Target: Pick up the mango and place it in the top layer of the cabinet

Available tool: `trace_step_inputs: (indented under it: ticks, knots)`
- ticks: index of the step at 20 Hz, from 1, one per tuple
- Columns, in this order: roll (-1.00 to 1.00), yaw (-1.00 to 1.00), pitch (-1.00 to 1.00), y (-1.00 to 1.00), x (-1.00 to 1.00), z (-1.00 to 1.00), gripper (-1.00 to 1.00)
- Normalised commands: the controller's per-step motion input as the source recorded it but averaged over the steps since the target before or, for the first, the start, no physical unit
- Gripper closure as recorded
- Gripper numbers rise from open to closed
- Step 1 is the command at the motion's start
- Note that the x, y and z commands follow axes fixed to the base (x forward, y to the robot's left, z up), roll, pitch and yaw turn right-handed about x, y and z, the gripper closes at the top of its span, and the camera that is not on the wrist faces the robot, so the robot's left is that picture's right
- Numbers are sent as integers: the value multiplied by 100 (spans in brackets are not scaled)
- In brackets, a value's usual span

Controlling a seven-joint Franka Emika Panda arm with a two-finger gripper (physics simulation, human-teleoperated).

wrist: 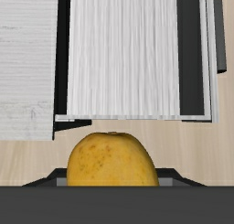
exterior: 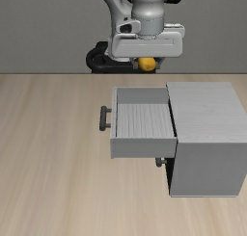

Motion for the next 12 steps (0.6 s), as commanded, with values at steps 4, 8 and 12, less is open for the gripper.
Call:
trace_step_inputs:
  ticks: [4, 8, 12]
  knots:
    - [0, 0, 0, 0, 100, 0, 100]
    - [0, 0, 0, 0, 100, 0, 100]
    - [0, 0, 0, 0, 50, 0, -100]
